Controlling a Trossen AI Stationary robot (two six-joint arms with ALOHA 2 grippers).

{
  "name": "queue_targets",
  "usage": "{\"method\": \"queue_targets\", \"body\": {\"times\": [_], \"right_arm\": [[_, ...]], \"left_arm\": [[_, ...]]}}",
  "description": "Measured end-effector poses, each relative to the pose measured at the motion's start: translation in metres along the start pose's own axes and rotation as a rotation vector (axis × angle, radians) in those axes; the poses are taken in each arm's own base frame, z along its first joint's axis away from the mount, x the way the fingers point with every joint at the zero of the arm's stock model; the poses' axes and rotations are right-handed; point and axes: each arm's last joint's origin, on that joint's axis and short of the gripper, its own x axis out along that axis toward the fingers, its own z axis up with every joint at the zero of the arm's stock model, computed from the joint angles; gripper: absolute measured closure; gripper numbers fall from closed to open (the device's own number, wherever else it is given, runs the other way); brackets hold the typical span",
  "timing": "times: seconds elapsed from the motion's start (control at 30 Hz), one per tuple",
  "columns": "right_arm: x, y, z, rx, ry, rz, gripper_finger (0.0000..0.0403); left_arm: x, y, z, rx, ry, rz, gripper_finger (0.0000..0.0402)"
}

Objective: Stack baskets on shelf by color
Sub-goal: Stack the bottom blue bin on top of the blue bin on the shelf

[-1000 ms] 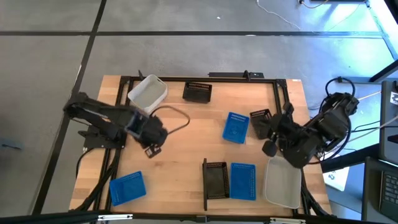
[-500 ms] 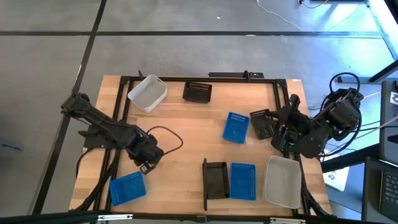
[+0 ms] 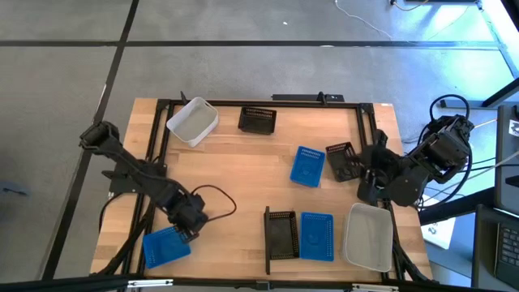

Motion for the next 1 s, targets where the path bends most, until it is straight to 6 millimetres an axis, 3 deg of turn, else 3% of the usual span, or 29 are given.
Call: {"method": "queue_targets", "body": {"times": [0.3, 1.0], "right_arm": [[0.000, 0.004, 0.001, 0.026, 0.014, 0.053, 0.0331], [0.000, 0.006, 0.004, 0.059, -0.009, 0.078, 0.0331]], "left_arm": [[0.028, 0.015, -0.017, 0.009, 0.035, 0.083, 0.0319], [0.057, 0.026, -0.024, 0.073, -0.040, 0.069, 0.0319]]}}
